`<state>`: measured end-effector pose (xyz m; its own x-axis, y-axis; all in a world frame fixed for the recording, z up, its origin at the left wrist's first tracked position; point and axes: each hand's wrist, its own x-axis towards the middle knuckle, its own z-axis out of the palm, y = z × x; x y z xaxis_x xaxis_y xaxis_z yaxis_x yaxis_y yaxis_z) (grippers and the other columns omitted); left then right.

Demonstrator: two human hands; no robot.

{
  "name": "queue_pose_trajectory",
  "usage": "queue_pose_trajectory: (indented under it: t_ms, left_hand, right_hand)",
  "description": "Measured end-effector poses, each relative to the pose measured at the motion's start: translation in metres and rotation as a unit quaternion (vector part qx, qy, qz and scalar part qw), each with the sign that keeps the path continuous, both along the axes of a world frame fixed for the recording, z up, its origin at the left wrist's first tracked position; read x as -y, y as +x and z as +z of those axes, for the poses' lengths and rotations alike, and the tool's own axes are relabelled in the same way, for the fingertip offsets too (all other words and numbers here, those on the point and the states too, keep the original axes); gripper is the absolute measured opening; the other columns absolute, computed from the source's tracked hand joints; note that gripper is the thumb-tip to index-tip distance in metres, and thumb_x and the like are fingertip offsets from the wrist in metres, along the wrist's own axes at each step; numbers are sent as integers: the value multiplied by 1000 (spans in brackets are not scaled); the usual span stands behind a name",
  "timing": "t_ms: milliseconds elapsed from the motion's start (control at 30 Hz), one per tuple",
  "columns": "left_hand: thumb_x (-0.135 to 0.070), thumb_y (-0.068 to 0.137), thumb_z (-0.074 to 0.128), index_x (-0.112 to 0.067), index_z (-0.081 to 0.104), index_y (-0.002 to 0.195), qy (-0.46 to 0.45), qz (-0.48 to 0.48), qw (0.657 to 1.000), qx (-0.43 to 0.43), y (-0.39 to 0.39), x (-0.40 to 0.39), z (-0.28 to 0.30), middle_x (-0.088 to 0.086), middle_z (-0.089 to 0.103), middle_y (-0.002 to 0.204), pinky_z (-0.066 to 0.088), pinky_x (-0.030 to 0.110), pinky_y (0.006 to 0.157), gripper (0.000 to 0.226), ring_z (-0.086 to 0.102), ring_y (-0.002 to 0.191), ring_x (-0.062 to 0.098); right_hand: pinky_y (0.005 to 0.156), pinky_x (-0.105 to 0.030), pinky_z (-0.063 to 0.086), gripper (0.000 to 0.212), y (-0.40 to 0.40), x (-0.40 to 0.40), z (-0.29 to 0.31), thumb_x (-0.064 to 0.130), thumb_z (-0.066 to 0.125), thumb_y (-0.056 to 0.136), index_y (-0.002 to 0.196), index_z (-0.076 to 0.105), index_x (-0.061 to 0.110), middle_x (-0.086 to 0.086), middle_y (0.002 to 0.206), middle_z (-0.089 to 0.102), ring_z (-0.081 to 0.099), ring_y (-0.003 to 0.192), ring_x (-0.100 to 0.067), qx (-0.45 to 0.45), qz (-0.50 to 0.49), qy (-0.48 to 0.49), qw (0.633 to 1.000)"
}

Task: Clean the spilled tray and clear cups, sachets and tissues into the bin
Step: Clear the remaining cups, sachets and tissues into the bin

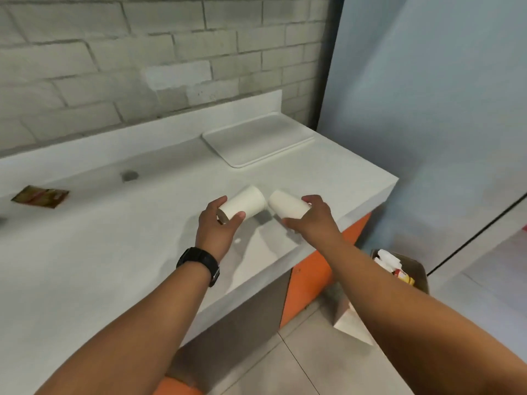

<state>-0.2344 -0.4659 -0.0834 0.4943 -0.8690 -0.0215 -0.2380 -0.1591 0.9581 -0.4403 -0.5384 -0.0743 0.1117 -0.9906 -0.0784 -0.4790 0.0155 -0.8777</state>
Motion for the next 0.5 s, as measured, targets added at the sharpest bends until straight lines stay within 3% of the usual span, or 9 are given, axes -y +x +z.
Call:
queue_pose_trajectory:
  t_ms: [233,367,500]
  left_hand:
    - [-31,85,67,-33,48,131,10,-105,994,5,-102,27,-4,-3,52,128,43,18,75,50,58,106,16]
    - [-24,85,68,-25,48,134,21,-183,983,7,-149,49,-7,-6,54,122,45,22,84,52,57,107,14]
    - [-27,83,69,-26,53,129,55,-276,959,27,-197,77,-22,-1,58,120,51,31,89,49,59,106,17]
  right_hand:
    - [87,-36,51,81,-101,2,-18,33,83,68,135,40,19,2,119,41,51,108,-19,33,-121,-15,992]
    - [85,-46,56,81,-145,-2,-36,49,79,54,124,41,32,2,120,48,58,106,-21,59,-194,8,979]
    - [70,-23,46,68,-197,-10,-51,30,81,70,127,44,23,2,118,45,51,103,-17,36,-277,26,960]
